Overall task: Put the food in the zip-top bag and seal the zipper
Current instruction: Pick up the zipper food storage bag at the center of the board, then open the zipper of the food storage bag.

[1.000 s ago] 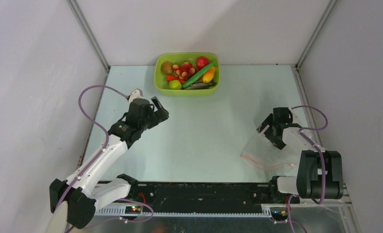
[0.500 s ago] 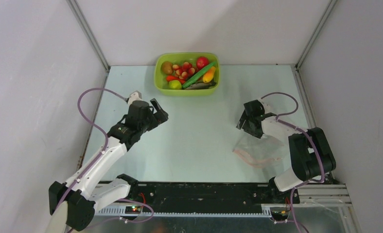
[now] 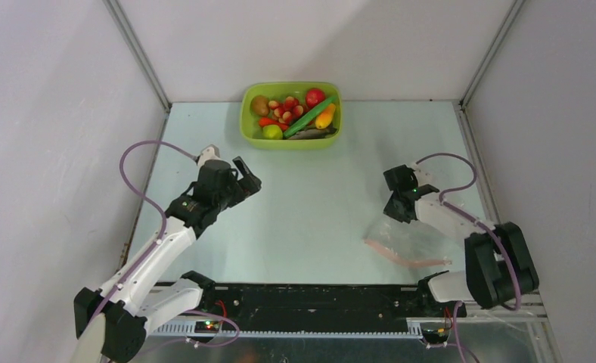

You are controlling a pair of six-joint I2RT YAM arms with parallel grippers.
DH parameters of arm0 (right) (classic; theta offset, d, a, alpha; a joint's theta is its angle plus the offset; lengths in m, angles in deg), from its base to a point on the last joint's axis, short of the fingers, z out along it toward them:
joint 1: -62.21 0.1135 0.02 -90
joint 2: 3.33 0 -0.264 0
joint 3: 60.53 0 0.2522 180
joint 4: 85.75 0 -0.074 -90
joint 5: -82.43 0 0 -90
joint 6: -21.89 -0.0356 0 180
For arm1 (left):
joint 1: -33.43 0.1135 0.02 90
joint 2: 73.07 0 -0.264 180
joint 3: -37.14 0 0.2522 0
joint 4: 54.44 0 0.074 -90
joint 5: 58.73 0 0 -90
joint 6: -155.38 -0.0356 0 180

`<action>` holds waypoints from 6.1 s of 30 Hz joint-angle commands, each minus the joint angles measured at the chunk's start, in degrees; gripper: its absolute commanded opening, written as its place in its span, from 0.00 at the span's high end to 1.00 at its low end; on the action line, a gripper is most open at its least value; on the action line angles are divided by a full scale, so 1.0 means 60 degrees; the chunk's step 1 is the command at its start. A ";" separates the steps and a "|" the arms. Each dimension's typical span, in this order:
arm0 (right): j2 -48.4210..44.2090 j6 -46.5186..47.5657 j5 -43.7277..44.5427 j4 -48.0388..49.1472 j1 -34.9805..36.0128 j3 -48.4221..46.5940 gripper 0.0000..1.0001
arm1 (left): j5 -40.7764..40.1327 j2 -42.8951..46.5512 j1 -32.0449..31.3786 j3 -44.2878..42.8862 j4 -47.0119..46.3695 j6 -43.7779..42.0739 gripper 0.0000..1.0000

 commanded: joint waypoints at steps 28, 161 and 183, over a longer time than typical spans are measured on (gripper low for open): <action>-0.5174 -0.4908 -0.5974 0.1918 -0.0256 -0.0851 1.00 | 0.0202 -0.0631 -0.6627 0.1752 -0.8777 -0.1627 0.02; -0.5213 -0.0219 0.1526 0.2374 0.5953 -0.0134 0.05 | -0.0341 -0.4709 -0.6179 -0.5380 0.1791 -0.1150 1.00; -0.2882 -0.1274 0.0614 0.3561 0.6186 0.0467 0.50 | -0.0356 -0.2493 -0.6172 -0.4064 0.1098 -0.1059 1.00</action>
